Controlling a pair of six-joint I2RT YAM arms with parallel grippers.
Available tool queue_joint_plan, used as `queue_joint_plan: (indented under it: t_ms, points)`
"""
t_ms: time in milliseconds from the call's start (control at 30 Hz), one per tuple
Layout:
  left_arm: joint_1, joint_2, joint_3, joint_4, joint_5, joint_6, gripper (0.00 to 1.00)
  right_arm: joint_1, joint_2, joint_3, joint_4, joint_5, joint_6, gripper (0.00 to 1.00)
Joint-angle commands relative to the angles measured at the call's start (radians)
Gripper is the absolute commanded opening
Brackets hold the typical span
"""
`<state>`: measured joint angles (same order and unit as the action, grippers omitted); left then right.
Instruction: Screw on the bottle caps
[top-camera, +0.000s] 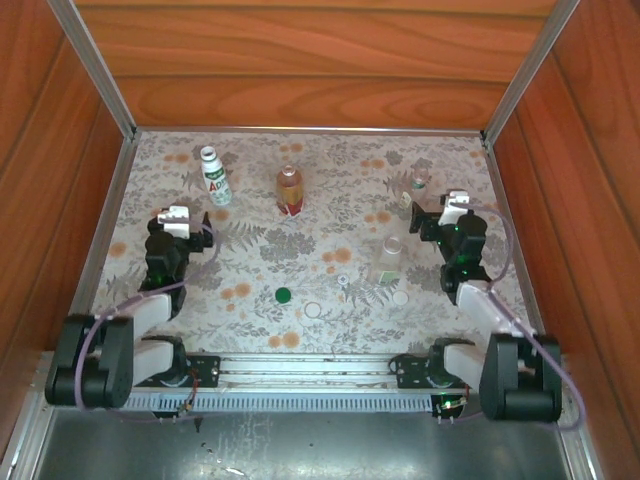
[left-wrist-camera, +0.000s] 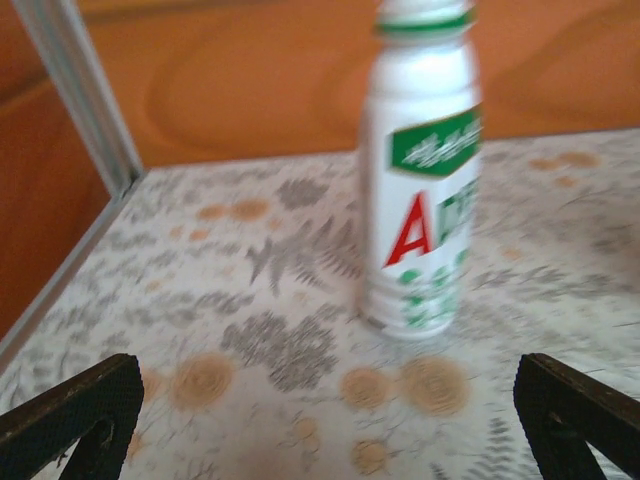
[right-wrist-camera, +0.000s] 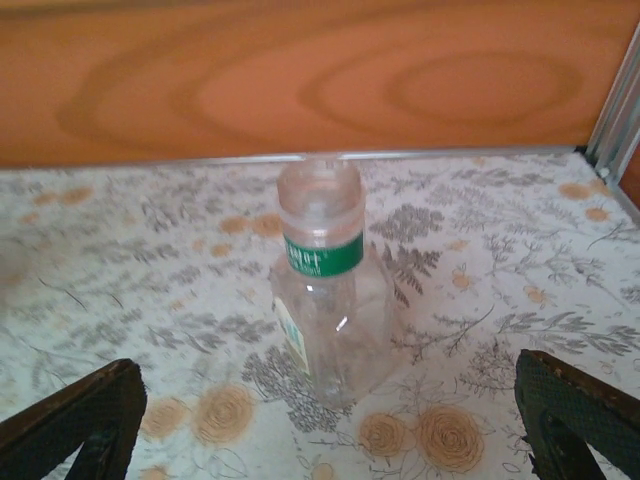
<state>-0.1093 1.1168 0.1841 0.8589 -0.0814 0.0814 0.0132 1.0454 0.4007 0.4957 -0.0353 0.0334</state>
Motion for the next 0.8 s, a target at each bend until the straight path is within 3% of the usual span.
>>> queue_joint_plan:
  t_ms: [0,133,267,333,467,633,767]
  points:
    - [-0.079,-0.142,-0.007,-0.080,-0.035,0.069,1.00,0.013,-0.157,0.032,-0.208,-0.033,0.098,1.00]
    - [-0.200,-0.304,-0.005,-0.186,-0.027,0.093,1.00,0.037,-0.279,0.105,-0.409,-0.099,0.124,1.00]
    - [-0.347,-0.324,0.026,-0.237,0.029,0.106,1.00,0.097,-0.323,0.212,-0.593,-0.125,0.149,1.00]
    - [-0.420,-0.278,0.053,-0.238,0.088,0.104,1.00,0.137,-0.310,0.272,-0.689,-0.140,0.132,1.00]
    - [-0.581,-0.107,0.138,-0.236,0.193,0.107,1.00,0.252,-0.300,0.366,-0.861,-0.043,0.109,1.00]
    - [-0.727,0.118,0.268,-0.231,0.226,0.070,1.00,0.391,-0.248,0.465,-1.066,0.114,0.126,1.00]
    - [-0.807,0.262,0.326,-0.148,0.239,0.059,1.00,0.470,-0.225,0.463,-1.132,0.169,0.177,0.99]
